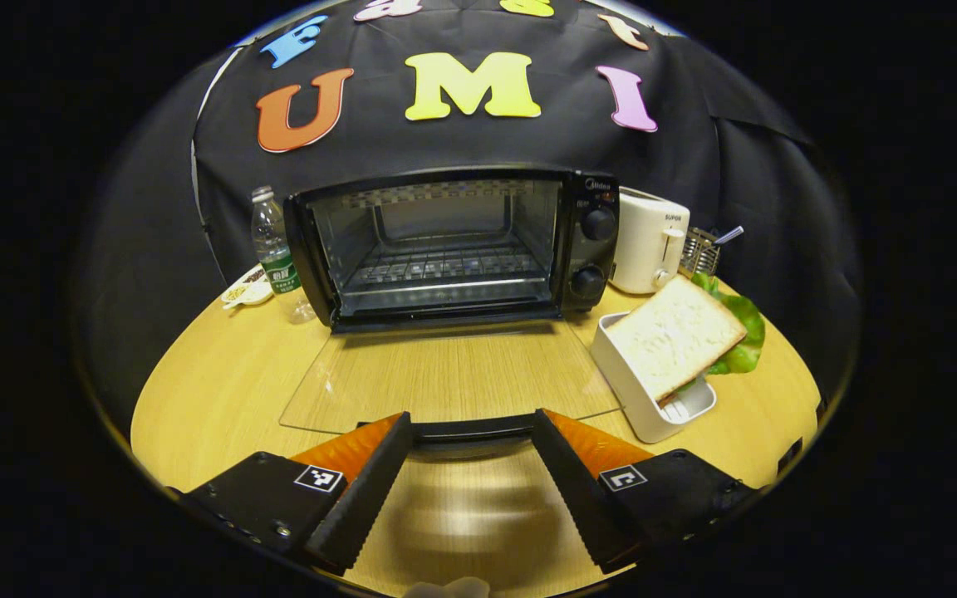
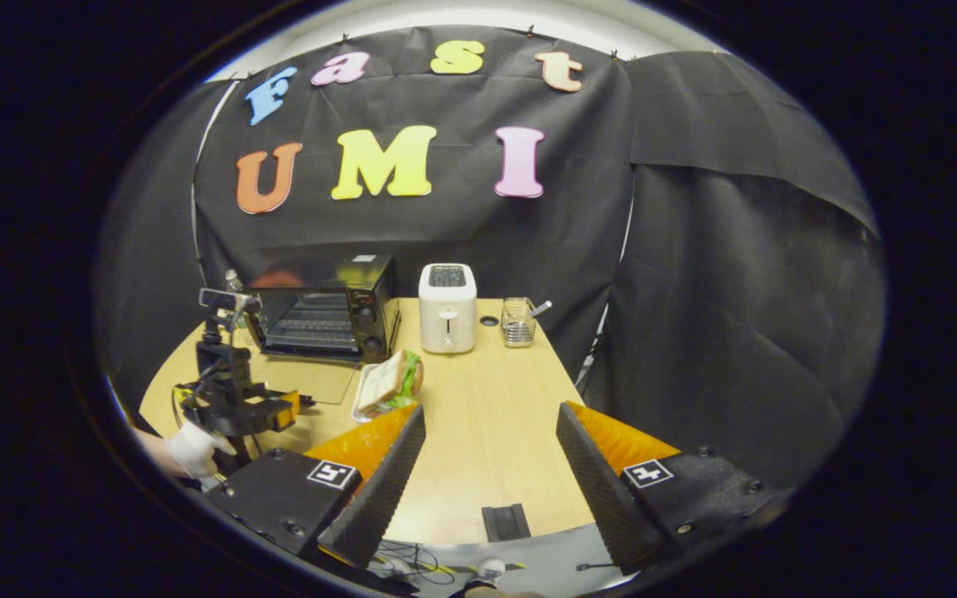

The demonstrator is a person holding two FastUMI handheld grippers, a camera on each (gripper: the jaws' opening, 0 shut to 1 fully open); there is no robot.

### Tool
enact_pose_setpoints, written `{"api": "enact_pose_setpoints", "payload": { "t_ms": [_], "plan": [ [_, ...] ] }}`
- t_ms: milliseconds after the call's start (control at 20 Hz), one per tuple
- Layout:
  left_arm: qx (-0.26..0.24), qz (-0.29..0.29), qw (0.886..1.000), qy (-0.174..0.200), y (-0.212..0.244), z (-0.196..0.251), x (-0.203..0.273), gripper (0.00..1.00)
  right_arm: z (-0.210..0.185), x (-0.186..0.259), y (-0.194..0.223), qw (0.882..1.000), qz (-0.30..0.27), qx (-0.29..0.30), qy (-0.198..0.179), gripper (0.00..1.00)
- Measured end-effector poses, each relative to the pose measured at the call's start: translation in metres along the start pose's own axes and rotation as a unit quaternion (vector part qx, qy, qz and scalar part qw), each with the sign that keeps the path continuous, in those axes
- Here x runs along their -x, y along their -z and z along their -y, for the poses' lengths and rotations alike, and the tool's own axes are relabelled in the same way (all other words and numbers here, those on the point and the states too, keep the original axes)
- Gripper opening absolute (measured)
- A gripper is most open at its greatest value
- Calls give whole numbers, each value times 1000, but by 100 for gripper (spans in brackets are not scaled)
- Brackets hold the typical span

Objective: Open the electric oven with the left hand, put the food in, and close the electric oven.

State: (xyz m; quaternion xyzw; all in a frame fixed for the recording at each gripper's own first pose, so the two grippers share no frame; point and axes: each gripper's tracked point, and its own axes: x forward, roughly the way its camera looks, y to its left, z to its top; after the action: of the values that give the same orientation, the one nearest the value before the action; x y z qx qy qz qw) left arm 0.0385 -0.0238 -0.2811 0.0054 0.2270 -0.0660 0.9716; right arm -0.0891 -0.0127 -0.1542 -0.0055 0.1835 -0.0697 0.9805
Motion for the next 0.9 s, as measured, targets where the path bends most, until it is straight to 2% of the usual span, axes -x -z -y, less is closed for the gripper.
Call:
{"api": "enact_pose_setpoints", "payload": {
  "t_ms": [100, 150, 200, 250, 300, 350, 400, 450, 500, 600, 650, 800, 850, 900],
  "plan": [
    [-3, 21, 1000, 5, -15, -12, 24, 96, -7, -20, 9, 1000, -14, -10, -17, 100],
    [-4, 32, 999, 5, -24, -20, 38, 96, -11, -32, 15, 999, -22, -14, -27, 93],
    [-3, 43, 999, 4, -31, -28, 54, 96, -18, -45, 21, 998, -33, -21, -42, 100],
    [-2, 56, 998, 3, -40, -38, 71, 96, -26, -59, 27, 997, -42, -29, -61, 100],
    [-3, 76, 997, -5, -52, -50, 87, 96, -36, -74, 32, 995, -51, -34, -83, 93],
    [0, 89, 996, -12, -60, -61, 104, 96, -45, -91, 38, 992, -64, -35, -102, 100],
    [7, 100, 995, -17, -67, -69, 121, 96, -52, -106, 42, 990, -73, -39, -117, 100],
    [17, 108, 994, -18, -74, -76, 135, 96, -60, -122, 42, 987, -80, -45, -135, 93],
    [24, 119, 992, -27, -82, -83, 149, 96, -70, -138, 43, 983, -87, -54, -155, 92],
    [39, 134, 989, -45, -94, -96, 175, 96, -91, -167, 45, 970, -112, -75, -201, 87],
    [47, 139, 988, -51, -99, -99, 186, 94, -98, -180, 45, 962, -127, -92, -221, 98],
    [70, 150, 983, -83, -107, -105, 211, 92, -130, -213, 32, 934, -160, -138, -288, 97],
    [74, 153, 981, -96, -110, -107, 217, 93, -139, -224, 28, 928, -169, -139, -302, 84],
    [79, 154, 979, -106, -113, -107, 220, 93, -142, -237, 26, 927, -177, -134, -304, 82]
  ]
}}
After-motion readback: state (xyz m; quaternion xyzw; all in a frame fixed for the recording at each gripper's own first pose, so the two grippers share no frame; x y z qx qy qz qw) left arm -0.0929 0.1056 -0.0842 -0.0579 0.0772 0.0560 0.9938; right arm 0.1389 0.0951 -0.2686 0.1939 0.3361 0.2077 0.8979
